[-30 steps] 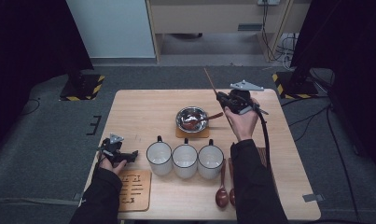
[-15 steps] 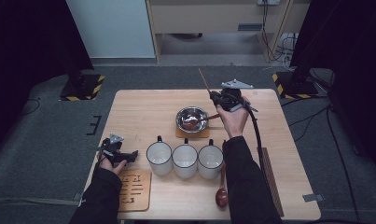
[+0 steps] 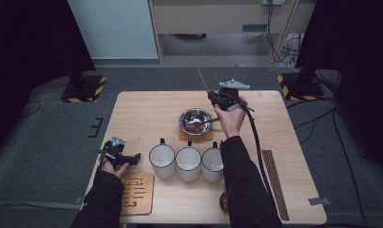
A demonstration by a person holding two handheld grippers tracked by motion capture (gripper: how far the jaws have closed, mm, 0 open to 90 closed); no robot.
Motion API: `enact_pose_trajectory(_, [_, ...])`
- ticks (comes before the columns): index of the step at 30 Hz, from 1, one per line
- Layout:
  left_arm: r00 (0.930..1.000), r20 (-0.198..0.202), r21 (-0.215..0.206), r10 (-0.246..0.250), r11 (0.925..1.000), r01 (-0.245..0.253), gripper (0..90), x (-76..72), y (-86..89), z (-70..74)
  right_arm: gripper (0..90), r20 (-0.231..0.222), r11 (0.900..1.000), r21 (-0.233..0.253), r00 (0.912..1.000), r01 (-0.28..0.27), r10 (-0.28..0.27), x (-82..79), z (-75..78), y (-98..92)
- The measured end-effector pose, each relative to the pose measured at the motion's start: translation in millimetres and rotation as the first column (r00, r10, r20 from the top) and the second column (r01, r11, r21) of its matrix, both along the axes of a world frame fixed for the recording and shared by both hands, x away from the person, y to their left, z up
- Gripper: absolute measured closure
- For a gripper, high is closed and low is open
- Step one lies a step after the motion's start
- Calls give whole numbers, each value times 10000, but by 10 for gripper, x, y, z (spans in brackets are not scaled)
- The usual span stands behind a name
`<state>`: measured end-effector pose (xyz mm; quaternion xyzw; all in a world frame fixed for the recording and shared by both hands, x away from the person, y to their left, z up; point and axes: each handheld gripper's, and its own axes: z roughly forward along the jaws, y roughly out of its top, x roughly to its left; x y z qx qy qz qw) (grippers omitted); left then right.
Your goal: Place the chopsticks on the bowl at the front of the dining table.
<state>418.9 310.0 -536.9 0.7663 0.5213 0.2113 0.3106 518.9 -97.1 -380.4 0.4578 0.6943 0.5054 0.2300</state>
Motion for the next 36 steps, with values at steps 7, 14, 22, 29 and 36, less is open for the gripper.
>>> enact_pose_trajectory(7, [10000,1,22,-7,10000,7,0,0,1,1,850,-65,10000,-17,10000,-51,51,81,-67,80])
enact_pose_trajectory(14, [10000,-3,9,0,10000,0,0,0,1,0,850,-114,9999,-6,9998,-136,136,145,-108,155])
enact_pose_trajectory(22, [10000,-4,11,-1,10000,1,0,0,1,0,850,-314,9999,-95,9995,-82,79,201,-215,200])
enact_pose_trajectory(29, [10000,-4,9,-2,10000,2,0,0,1,0,850,-567,9998,-186,9984,-84,74,247,-341,263])
enact_pose_trajectory(36, [10000,-5,11,-2,10000,2,0,0,1,0,850,-817,9993,-357,9966,-137,108,274,-460,305])
